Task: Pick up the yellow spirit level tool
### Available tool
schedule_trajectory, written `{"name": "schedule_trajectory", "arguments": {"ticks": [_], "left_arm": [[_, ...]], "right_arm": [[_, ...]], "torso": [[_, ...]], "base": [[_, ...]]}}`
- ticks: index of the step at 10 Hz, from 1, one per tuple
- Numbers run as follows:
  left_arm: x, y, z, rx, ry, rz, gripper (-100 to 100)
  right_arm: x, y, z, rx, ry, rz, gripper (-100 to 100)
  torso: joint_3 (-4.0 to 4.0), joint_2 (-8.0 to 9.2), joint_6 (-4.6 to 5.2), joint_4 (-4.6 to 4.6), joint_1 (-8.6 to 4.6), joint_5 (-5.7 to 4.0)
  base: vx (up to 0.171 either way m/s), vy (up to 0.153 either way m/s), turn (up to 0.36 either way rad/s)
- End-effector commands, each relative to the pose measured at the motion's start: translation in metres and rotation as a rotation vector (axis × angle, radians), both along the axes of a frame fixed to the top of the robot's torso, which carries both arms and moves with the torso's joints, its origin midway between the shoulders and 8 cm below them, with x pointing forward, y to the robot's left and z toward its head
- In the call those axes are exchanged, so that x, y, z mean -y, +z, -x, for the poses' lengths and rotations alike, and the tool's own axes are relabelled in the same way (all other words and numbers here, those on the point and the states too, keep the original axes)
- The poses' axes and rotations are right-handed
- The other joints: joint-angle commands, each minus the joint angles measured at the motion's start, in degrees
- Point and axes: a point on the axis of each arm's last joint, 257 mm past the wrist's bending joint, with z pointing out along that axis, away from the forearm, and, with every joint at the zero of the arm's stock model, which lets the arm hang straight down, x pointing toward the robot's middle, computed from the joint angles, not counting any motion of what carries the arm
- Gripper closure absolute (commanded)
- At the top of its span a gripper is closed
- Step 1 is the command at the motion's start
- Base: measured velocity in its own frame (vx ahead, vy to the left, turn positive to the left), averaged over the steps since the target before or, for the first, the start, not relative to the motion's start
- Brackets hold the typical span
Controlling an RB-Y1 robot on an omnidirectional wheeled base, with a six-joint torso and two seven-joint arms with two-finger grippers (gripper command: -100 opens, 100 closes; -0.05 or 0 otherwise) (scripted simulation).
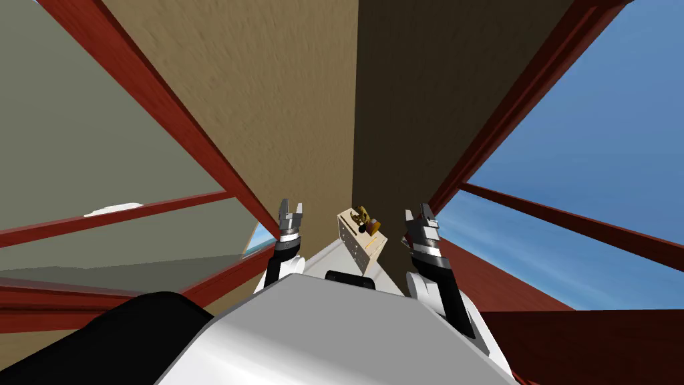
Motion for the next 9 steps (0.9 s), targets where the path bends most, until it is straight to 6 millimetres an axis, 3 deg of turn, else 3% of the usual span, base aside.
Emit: {"name": "schedule_trajectory", "arguments": {"ticks": [1, 2, 9], "left_arm": [[0.000, 0.000, 0.000, 0.000, 0.000, 0.000, 0], [0.000, 0.000, 0.000, 0.000, 0.000, 0.000, 0], [0.000, 0.000, 0.000, 0.000, 0.000, 0.000, 0]], "right_arm": [[-0.003, -0.010, -0.004, -0.028, 0.007, 0.054, -100], [-0.005, -0.016, -0.006, -0.042, 0.008, 0.076, -100], [-0.015, -0.106, -0.027, -0.238, 0.019, 0.345, -100]], "torso": [[0.00, 0.00, 0.00, 0.00, 0.00, 0.00], [0.03, 0.07, -0.03, 0.01, 0.00, 0.00], [0.01, 0.02, -0.01, 0.01, 0.06, 0.01]], "base": [[-0.025, 0.006, 0.160], [-0.043, 0.003, 0.134], [-0.024, 0.020, 0.168]]}}
